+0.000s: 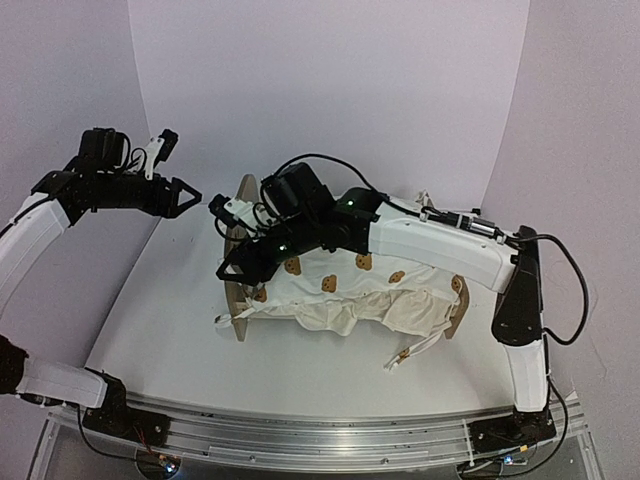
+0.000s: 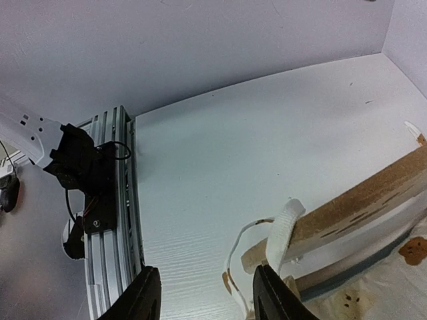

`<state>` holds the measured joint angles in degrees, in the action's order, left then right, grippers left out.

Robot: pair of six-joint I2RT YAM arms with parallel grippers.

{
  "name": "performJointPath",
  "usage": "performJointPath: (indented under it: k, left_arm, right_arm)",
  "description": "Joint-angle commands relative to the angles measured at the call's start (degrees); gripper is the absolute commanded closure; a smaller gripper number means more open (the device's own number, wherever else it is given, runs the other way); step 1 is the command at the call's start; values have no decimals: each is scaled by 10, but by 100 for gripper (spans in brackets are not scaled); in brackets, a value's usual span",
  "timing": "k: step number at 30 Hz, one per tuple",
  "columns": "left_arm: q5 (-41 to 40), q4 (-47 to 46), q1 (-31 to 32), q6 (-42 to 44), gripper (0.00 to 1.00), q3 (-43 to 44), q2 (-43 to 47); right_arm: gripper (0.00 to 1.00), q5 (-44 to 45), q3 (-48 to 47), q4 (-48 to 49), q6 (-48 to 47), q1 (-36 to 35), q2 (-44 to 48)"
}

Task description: Set up the pet bed

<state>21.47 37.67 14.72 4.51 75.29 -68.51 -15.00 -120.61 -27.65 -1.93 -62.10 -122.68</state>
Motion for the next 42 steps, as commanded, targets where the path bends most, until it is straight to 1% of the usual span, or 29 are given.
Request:
performJointPath:
  k: [1,8,15,17,19,24,26,28,37,39,42]
  left_arm:
    - [-10,5,-10,-14,19,-41,18]
    - [-2,1,-11,-13,20,-36,12]
    - [5,-1,-11,-16,21,-37,11]
    - [7,-1,-11,-16,21,-38,11]
    - [8,-1,-11,-16,21,-39,10]
    - [10,-1,-11,-16,21,-41,11]
    - [8,0,-11,-15,21,-41,13]
    - [6,1,-11,-13,21,-39,14]
    - [11,-1,-12,-8,21,-37,12]
    - [12,-2,-12,-7,22,-35,9]
    - [12,-2,-12,-5,22,-34,9]
  right_arm:
    - [58,-18,-13,52,-3,7,-9]
    - [63,45,9,58,5,6,-28]
    - [64,60,41,58,2,6,-34]
    - [67,57,42,58,3,6,-39]
    - [71,54,38,59,5,7,-45]
    - [91,52,30,62,5,6,-54]
    - [97,54,34,62,5,7,-50]
    - [100,57,50,62,2,7,-32]
    - [100,21,143,73,-18,7,104]
    - [100,30,156,77,-13,7,125]
    - [100,60,173,78,20,18,145]
